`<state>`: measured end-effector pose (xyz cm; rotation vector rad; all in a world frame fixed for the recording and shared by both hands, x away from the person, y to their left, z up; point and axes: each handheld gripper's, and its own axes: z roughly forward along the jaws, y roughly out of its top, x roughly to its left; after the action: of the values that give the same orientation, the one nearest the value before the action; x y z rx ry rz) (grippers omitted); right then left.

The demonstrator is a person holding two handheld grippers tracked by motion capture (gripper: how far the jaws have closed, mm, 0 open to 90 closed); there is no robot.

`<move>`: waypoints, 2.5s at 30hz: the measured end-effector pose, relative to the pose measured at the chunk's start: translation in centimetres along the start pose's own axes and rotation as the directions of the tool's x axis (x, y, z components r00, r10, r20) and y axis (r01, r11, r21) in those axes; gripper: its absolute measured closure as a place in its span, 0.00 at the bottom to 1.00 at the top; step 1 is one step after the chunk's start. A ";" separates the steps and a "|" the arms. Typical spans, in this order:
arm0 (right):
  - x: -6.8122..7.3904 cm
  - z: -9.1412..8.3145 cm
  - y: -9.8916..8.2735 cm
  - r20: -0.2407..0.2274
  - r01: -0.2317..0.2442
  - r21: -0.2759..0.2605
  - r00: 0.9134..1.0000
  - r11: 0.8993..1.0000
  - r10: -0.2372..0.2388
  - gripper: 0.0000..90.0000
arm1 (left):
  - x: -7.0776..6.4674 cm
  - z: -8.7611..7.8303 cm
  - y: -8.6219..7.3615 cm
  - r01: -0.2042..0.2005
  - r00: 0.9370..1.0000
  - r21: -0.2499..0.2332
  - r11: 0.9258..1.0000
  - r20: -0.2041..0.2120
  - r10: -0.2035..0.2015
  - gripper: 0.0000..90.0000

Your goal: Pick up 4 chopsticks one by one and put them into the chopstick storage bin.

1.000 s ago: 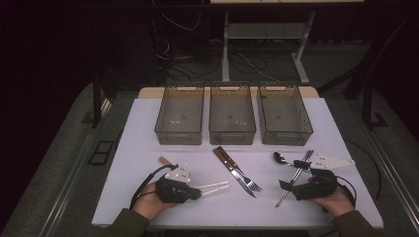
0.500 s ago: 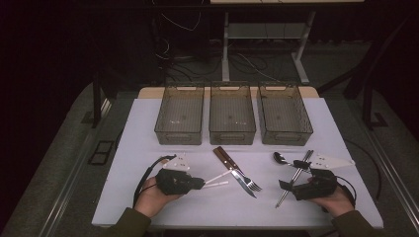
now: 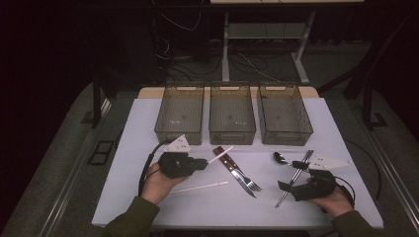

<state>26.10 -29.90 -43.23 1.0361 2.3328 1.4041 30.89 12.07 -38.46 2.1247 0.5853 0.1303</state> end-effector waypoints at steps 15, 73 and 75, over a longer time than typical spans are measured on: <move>0.0 -0.1 0.0 0.000 -0.010 -0.002 1.000 1.000 0.010 0.04 | 3.5 -0.5 3.9 0.028 0.997 -0.063 0.998 -0.076 -0.033 0.93; 0.3 -0.7 -0.1 -0.012 -0.011 -0.027 1.000 1.000 0.011 0.04 | 20.5 2.7 6.8 0.292 0.869 -0.042 0.956 -0.407 -0.283 0.93; 0.3 -0.7 -0.1 -0.012 -0.012 -0.025 1.000 1.000 0.012 0.05 | 20.6 2.9 6.7 0.308 0.855 -0.033 0.951 -0.428 -0.292 0.93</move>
<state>25.53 -30.20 -42.95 1.0393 2.3148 1.4445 52.33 16.00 -37.40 2.0158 1.1823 0.4217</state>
